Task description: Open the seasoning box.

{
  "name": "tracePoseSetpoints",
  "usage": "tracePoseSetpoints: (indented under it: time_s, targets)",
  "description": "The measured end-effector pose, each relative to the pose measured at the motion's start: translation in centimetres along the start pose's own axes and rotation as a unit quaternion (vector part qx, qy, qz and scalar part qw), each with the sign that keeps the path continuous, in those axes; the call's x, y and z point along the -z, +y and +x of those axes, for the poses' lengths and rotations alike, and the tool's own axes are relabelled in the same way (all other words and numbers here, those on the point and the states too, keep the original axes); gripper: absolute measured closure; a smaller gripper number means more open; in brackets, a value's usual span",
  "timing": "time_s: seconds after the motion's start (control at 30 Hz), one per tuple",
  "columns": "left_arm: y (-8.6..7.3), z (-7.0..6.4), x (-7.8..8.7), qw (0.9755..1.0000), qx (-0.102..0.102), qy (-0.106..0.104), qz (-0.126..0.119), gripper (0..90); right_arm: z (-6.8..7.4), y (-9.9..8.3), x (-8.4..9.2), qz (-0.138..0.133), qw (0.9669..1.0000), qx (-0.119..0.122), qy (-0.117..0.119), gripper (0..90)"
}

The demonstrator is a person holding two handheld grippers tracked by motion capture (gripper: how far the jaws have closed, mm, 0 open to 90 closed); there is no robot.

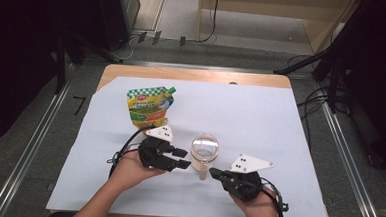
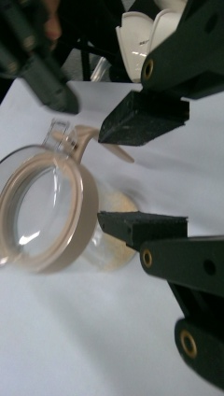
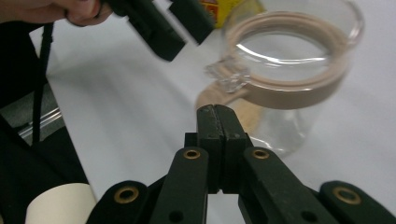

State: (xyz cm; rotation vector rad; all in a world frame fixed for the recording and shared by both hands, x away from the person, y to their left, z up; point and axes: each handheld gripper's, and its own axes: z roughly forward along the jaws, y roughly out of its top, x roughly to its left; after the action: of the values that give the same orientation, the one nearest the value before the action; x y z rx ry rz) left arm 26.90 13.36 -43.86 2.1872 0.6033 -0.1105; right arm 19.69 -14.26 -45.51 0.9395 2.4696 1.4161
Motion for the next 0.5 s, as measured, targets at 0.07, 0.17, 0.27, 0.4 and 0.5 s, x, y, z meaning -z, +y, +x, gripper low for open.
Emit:
tracePoseSetpoints:
  time_s: [0.07, 0.17, 0.27, 0.4, 0.5]
  targets:
    - [-0.1, 0.3, 0.1, 1.0000, 0.004, 0.006, -0.006, 50.4, 0.7, 0.0, -0.5, 0.002, 1.0000, 0.006, 0.001, 90.0]
    - [-0.3, 0.8, 0.5, 0.9995, 0.023, 0.008, -0.019, 47.7, 1.2, 0.1, -1.3, 0.002, 1.0000, 0.006, 0.006, 90.0]
    - [-0.4, 1.2, 0.6, 0.9994, 0.026, 0.009, -0.022, 46.5, 1.5, 0.2, -2.2, 0.010, 0.9999, 0.000, 0.013, 90.0]
    - [-0.5, 1.4, 0.5, 0.9995, 0.026, 0.010, -0.017, 44.6, 1.8, 0.1, -3.1, 0.019, 0.9998, 0.003, 0.006, 90.0]
    - [-0.5, 1.3, 0.4, 0.9994, 0.025, 0.014, -0.018, 42.7, 1.7, 0.1, -3.6, 0.023, 0.9996, 0.012, 0.007, 90.0]
